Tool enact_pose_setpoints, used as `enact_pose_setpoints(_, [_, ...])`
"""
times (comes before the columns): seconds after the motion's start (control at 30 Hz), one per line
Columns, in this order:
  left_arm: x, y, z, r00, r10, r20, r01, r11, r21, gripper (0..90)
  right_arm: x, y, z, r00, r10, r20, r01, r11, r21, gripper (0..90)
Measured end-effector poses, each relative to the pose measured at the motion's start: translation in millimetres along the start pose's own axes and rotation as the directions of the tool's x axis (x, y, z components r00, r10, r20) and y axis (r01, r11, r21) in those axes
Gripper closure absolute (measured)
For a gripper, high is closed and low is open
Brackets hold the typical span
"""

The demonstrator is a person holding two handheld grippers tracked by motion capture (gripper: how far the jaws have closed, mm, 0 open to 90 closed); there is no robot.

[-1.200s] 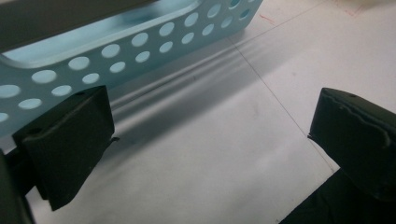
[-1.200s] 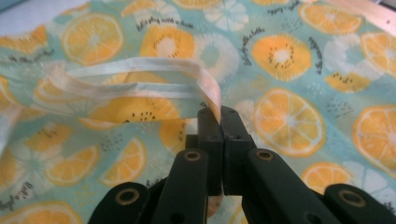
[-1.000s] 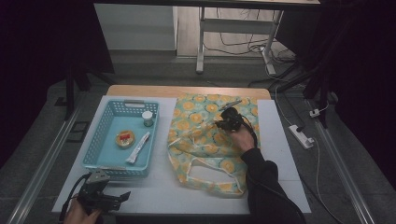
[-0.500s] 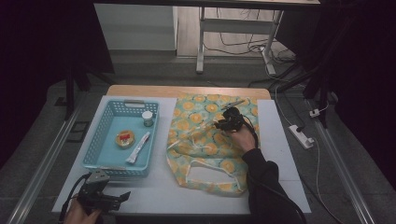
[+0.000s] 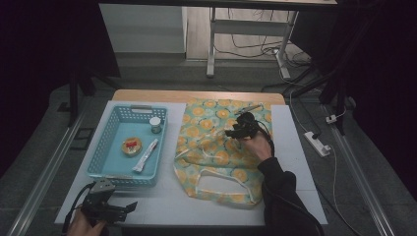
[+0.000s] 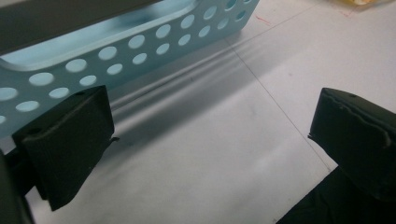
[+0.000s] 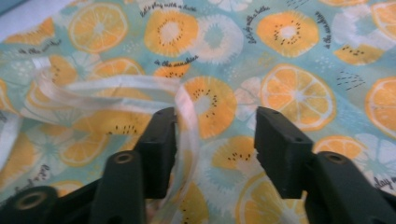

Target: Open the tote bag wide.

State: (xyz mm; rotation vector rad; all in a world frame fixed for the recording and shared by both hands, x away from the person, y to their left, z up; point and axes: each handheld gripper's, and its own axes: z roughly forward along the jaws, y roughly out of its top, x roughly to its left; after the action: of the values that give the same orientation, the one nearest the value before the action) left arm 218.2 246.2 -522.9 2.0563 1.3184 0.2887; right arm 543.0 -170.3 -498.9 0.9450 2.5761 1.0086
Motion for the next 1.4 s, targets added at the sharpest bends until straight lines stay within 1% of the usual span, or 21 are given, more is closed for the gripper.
enact_pose_setpoints(0.07, [0.0, -0.1, -0.2, 1.0000, 0.000, 0.000, 0.000, 1.0000, -0.001, 0.0, 0.4, 0.1, -4.8, 1.0000, 0.007, 0.005, -0.007, 1.000, -0.016, 42.2])
enact_pose_setpoints(0.13, [0.2, -0.1, -0.2, 1.0000, -0.001, 0.002, 0.001, 1.0000, -0.003, 0.0, 0.4, 0.1, -9.2, 0.9999, 0.016, 0.000, -0.016, 1.000, -0.026, 37.5])
enact_pose_setpoints(0.17, [0.4, -0.1, -0.2, 1.0000, -0.001, 0.002, 0.001, 1.0000, -0.002, 0.0, 0.4, -0.1, -11.3, 0.9998, 0.020, -0.006, -0.020, 0.999, -0.027, 34.6])
enact_pose_setpoints(0.2, [0.5, -0.2, -0.3, 1.0000, -0.001, 0.003, 0.001, 1.0000, -0.002, 0.0, 0.4, -0.2, -12.7, 0.9996, 0.022, -0.016, -0.022, 1.000, -0.022, 29.8])
enact_pose_setpoints(0.23, [0.6, -0.2, -0.3, 1.0000, -0.002, 0.003, 0.002, 1.0000, -0.002, 0.0, 1.3, -0.4, -14.1, 0.9994, 0.028, -0.020, -0.028, 1.000, -0.007, 25.2])
enact_pose_setpoints(0.33, [0.9, -0.3, -0.6, 1.0000, -0.002, 0.005, 0.002, 1.0000, -0.003, 0.0, 5.1, -1.5, -20.0, 1.0000, 0.008, -0.005, -0.008, 1.000, -0.007, 18.2])
enact_pose_setpoints(0.43, [1.0, -0.2, -0.5, 1.0000, -0.003, 0.006, 0.003, 1.0000, -0.003, 0.0, 7.7, -1.9, -25.0, 1.0000, -0.001, -0.010, 0.001, 1.000, -0.012, 9.3])
enact_pose_setpoints(0.57, [1.3, -0.3, -0.5, 1.0000, -0.007, 0.007, 0.007, 1.0000, -0.005, 0.0, 14.9, -4.3, -31.5, 0.9995, -0.017, -0.026, 0.017, 1.000, -0.018, 1.5])
enact_pose_setpoints(0.67, [1.5, -0.3, -0.6, 0.9999, -0.009, 0.008, 0.009, 0.9999, -0.006, 0.0, 22.6, -8.1, -35.6, 0.9989, -0.030, -0.036, 0.030, 0.999, -0.012, 0.0])
enact_pose_setpoints(0.77, [1.6, -0.3, -0.6, 0.9999, -0.010, 0.008, 0.010, 0.9999, -0.005, 0.0, 32.7, -12.6, -40.2, 0.9974, -0.061, -0.039, 0.061, 0.998, -0.003, 0.0])
enact_pose_setpoints(0.8, [1.6, -0.4, -0.7, 0.9999, -0.011, 0.008, 0.011, 0.9999, -0.006, 0.0, 40.0, -15.6, -42.4, 0.9955, -0.079, -0.052, 0.080, 0.997, 0.002, 0.0])
enact_pose_setpoints(0.83, [1.6, -0.4, -0.7, 0.9999, -0.011, 0.009, 0.011, 0.9999, -0.006, 0.0, 40.0, -15.6, -42.4, 0.9955, -0.079, -0.052, 0.080, 0.997, 0.002, 0.0])
enact_pose_setpoints(0.9, [1.7, -0.4, -0.8, 0.9999, -0.012, 0.009, 0.012, 0.9999, -0.007, 0.0, 47.4, -18.8, -43.8, 0.9943, -0.094, -0.051, 0.095, 0.995, 0.012, 0.0])
enact_pose_setpoints(1.03, [1.8, -0.4, -0.7, 0.9999, -0.012, 0.008, 0.012, 0.9999, -0.006, 0.0, 60.7, -26.0, -44.1, 0.9916, -0.108, -0.071, 0.111, 0.993, 0.030, 0.0])
enact_pose_setpoints(1.17, [2.0, -0.4, -0.7, 0.9999, -0.011, 0.008, 0.011, 0.9999, -0.007, 0.0, 74.6, -34.4, -42.7, 0.9866, -0.137, -0.089, 0.141, 0.989, 0.043, 0.0])
enact_pose_setpoints(1.2, [1.8, -0.4, -0.7, 0.9999, -0.012, 0.009, 0.012, 0.9999, -0.007, 0.0, 81.0, -38.1, -42.4, 0.9837, -0.147, -0.104, 0.152, 0.987, 0.046, 0.0])
enact_pose_setpoints(1.27, [1.7, -0.4, -0.8, 0.9999, -0.012, 0.009, 0.012, 0.9999, -0.006, 0.0, 83.4, -39.3, -42.3, 0.9829, -0.150, -0.107, 0.156, 0.987, 0.048, 0.0])
enact_pose_setpoints(1.33, [1.7, -0.5, -0.9, 0.9999, -0.012, 0.008, 0.012, 0.9999, -0.007, 0.0, 90.8, -43.7, -40.9, 0.9786, -0.160, -0.130, 0.168, 0.984, 0.056, 0.0])
enact_pose_setpoints(1.37, [2.0, -0.4, -0.9, 0.9999, -0.010, 0.009, 0.010, 0.9999, -0.007, 0.0, 93.3, -45.3, -39.9, 0.9773, -0.166, -0.132, 0.174, 0.983, 0.059, 0.0])
enact_pose_setpoints(1.4, [1.7, -0.4, -0.9, 0.9999, -0.012, 0.009, 0.012, 0.9999, -0.007, 0.0, 96.7, -47.6, -37.6, 0.9747, -0.180, -0.132, 0.190, 0.980, 0.067, 0.0])
